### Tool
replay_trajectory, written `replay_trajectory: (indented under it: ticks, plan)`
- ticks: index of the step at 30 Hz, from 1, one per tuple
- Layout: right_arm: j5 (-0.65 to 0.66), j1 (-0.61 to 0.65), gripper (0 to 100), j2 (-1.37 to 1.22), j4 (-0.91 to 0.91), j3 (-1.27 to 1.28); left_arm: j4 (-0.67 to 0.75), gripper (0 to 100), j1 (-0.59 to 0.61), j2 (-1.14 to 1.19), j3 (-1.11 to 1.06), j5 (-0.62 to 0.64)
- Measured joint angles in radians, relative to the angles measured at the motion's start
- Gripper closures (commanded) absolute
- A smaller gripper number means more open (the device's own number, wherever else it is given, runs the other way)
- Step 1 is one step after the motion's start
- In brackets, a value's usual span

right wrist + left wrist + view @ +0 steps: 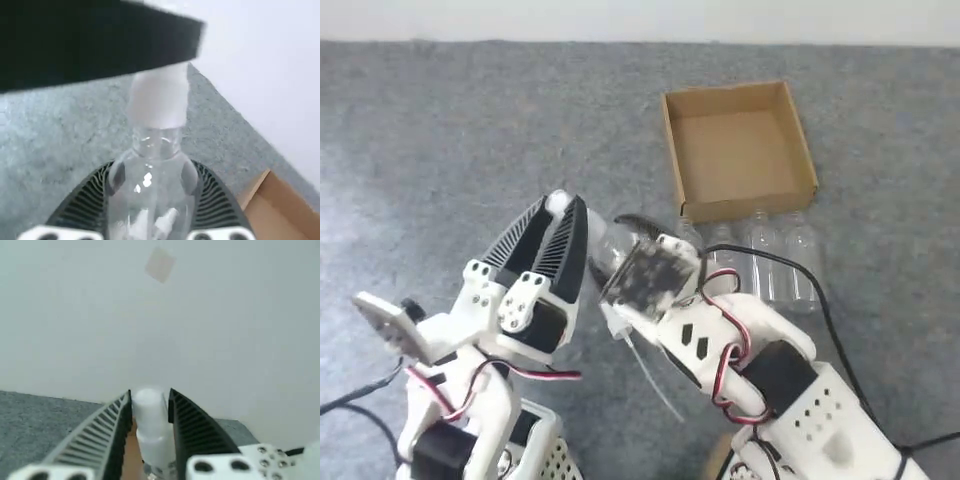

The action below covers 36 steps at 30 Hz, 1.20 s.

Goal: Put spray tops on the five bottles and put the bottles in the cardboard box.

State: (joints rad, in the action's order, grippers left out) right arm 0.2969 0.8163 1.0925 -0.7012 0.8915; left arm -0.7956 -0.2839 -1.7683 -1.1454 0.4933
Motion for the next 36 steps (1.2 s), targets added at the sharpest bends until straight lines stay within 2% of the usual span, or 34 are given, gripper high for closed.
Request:
replay_trajectory:
  ticks: [5,12,18,22,27,30,36]
  plan:
    - [-0.041,-0.028,99.3,0.002,0.017,0.0,-0.006,90,-0.021,0.0,-0.003,0.0]
    - [-0.043,-0.026,99.3,0.025,0.018,0.084,-0.009,82,-0.035,0.002,-0.005,-0.051]
    - [-0.041,-0.035,99.3,0.025,0.037,0.118,-0.098,82,-0.038,0.002,0.064,-0.091]
    - [-0.041,-0.034,99.3,0.025,0.038,0.123,-0.104,85,0.048,0.002,0.066,-0.103]
    - [-0.041,-0.035,99.3,0.031,0.038,0.178,0.048,86,0.222,0.002,0.008,-0.106]
    - [-0.041,-0.035,99.3,0.031,0.038,0.183,0.141,86,0.242,0.003,-0.077,-0.106]
    - [-0.041,-0.034,99.3,0.034,0.038,0.183,0.169,86,0.247,0.003,-0.097,-0.129]
